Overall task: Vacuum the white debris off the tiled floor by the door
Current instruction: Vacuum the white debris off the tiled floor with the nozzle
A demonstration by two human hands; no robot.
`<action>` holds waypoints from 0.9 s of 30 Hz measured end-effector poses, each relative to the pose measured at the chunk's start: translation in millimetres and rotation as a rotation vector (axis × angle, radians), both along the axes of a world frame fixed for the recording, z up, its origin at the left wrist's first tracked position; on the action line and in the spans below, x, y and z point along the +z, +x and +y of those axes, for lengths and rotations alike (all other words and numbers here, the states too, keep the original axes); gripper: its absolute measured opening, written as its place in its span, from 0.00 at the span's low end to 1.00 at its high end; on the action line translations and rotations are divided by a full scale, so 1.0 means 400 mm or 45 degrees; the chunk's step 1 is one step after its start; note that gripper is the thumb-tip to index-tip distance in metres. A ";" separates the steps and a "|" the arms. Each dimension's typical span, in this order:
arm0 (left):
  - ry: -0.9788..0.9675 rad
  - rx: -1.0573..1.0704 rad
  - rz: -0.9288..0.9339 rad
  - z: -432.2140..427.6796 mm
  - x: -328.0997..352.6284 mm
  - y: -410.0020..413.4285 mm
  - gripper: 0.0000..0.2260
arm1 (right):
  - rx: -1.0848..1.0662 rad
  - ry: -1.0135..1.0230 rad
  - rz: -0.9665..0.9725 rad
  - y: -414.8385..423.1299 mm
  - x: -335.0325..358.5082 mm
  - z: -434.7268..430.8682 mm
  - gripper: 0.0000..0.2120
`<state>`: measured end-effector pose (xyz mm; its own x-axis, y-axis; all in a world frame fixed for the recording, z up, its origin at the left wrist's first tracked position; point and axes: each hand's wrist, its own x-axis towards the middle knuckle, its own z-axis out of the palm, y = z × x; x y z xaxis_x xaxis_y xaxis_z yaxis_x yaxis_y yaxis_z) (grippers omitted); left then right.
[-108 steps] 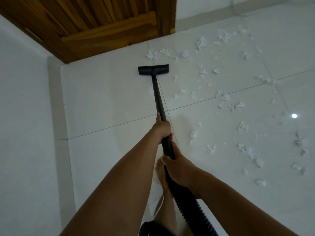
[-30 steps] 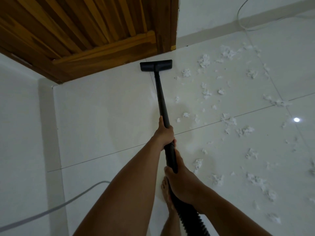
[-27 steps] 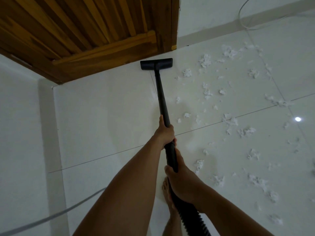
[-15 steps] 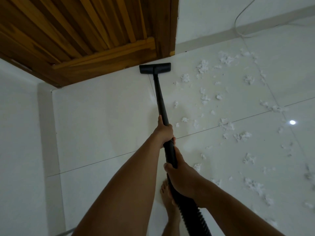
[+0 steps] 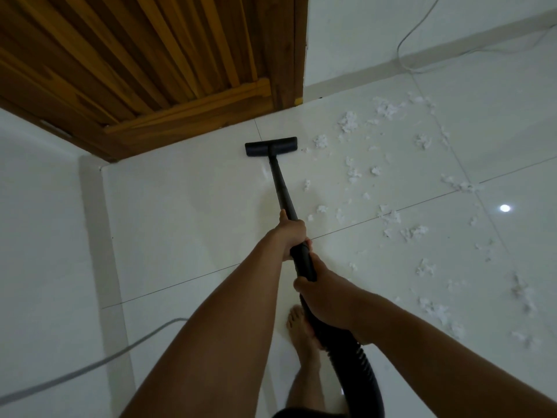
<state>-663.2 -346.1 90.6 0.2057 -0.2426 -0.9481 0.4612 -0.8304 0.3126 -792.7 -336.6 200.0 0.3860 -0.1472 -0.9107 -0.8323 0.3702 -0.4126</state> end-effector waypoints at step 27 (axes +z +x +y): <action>-0.050 0.161 0.021 -0.183 -0.065 0.153 0.32 | -0.058 0.053 0.062 0.156 -0.071 -0.178 0.30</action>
<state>-601.9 -419.4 64.7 0.2218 -0.2526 -0.9418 0.5667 -0.7526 0.3353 -730.2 -407.9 171.6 0.3348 -0.1253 -0.9339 -0.8327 0.4245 -0.3555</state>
